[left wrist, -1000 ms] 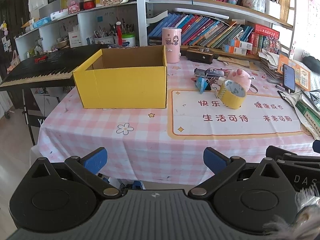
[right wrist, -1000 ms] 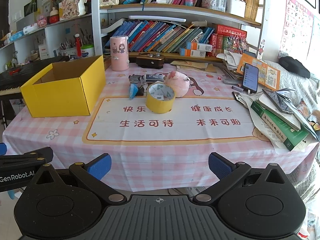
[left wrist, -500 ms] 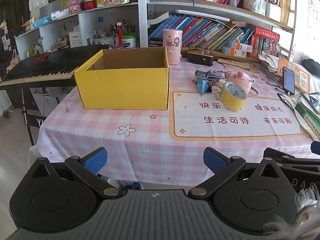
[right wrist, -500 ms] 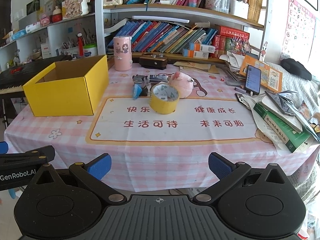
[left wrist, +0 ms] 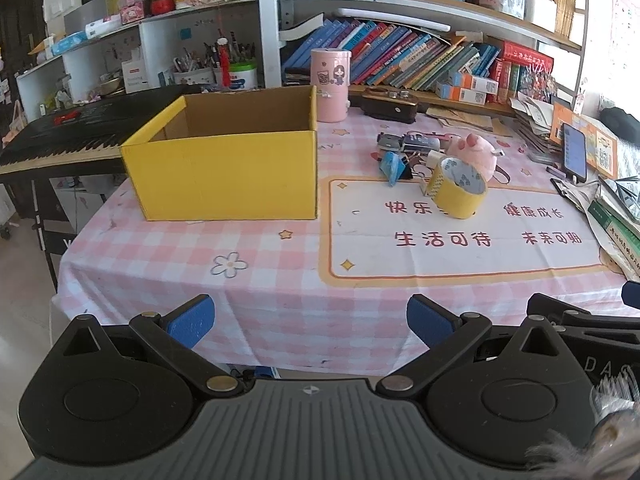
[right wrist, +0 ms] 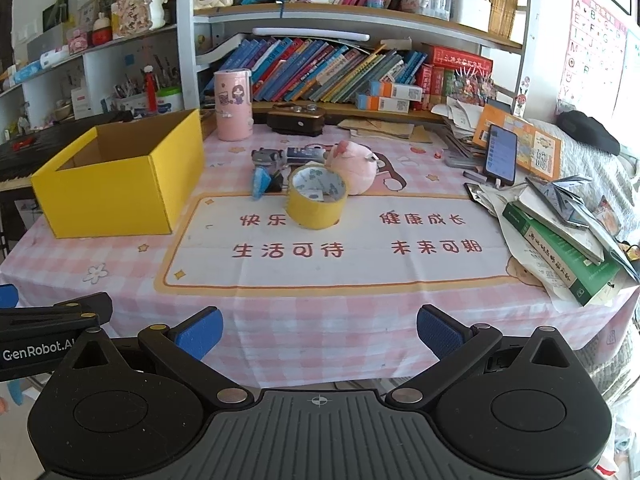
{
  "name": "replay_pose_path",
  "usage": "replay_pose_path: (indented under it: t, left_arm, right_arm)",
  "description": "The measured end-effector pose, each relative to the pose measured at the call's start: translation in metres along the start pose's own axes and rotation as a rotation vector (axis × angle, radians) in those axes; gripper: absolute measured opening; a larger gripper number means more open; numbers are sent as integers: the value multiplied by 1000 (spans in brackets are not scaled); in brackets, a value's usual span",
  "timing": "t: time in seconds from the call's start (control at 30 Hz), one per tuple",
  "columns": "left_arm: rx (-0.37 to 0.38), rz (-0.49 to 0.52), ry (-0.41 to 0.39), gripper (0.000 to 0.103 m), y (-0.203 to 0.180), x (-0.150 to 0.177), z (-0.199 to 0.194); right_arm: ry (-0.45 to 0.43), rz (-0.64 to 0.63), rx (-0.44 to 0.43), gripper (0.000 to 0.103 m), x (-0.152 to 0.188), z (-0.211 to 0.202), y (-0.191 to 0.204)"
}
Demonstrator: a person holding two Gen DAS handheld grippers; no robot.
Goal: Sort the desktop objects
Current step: 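Move both tools toward the tape roll and plush pig on the table, then grasp the yellow tape roll with the left tool while the right tool grasps the pink plush pig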
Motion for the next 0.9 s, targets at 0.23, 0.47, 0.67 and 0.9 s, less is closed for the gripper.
replay_pose_path:
  t: [0.23, 0.47, 0.67, 0.9]
  left_arm:
    - [-3, 8, 23, 103, -27, -12, 28]
    - [-16, 2, 54, 103, -62, -30, 61]
    - [-24, -8, 84, 103, -90, -43, 90]
    - [-17, -10, 80, 103, -122, -59, 118]
  right_arm:
    - [23, 12, -7, 103, -10, 29, -23]
    - [45, 9, -30, 103, -32, 67, -53]
    - [62, 5, -59, 102, -48, 100, -80]
    - [32, 7, -91, 102, -74, 131, -107]
Point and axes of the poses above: each gripper's, at about its wrist camera, not at the fingertips, and z roughly the way its jaws point, y to its left, x to its underside, the point moved 5 cm from there along z, roughly the way its jaws point, and after that the axes turned 2 degrees about -y, right-handed, at the moved point
